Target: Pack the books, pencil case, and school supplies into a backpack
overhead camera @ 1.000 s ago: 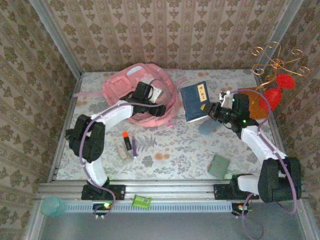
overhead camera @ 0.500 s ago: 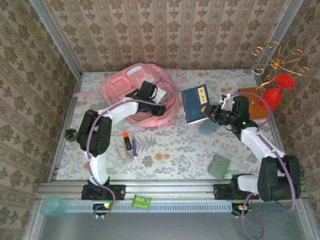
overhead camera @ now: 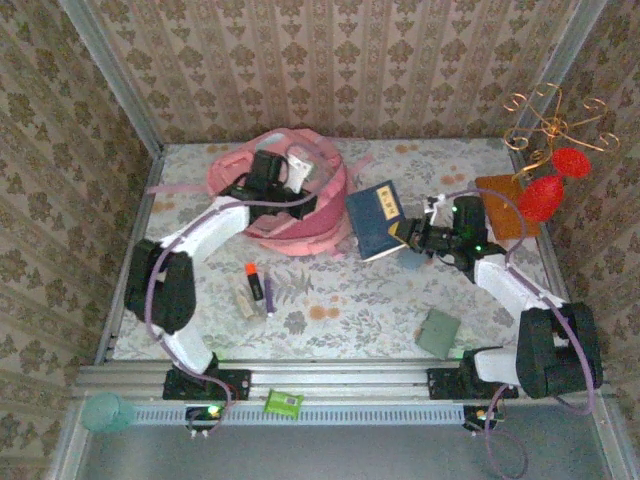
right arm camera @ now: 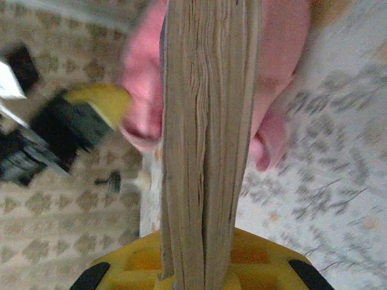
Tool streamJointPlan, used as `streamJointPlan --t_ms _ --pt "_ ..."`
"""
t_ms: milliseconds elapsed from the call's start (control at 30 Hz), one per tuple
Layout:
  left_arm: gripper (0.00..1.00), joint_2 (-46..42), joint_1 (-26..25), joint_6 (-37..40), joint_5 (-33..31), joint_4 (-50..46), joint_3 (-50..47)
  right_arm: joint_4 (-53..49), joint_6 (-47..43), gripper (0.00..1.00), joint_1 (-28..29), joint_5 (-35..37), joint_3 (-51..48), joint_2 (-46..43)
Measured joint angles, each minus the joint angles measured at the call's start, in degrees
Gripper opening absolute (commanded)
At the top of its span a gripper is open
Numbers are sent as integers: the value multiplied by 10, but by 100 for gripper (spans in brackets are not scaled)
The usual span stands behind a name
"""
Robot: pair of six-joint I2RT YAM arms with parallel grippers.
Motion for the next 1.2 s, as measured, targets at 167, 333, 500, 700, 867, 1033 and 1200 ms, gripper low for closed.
streamJointPlan --t_ms 167,333,500,700,867,1033,1200 --pt "0 -50 15 -18 50 37 0 4 9 0 52 -30 1 62" --pt "0 -51 20 -20 100 29 1 24 31 0 105 -33 40 124" --pt "0 -54 23 -19 126 27 1 46 39 0 141 -30 126 194" --pt "0 -56 26 -28 136 32 1 57 60 3 177 3 272 333" --pt "0 -69 40 -65 151 52 1 62 81 13 206 70 406 457" --pt "0 -83 46 -113 162 82 1 71 95 31 221 143 469 503" --pt "0 -83 41 -144 166 105 -3 70 81 50 203 167 469 494"
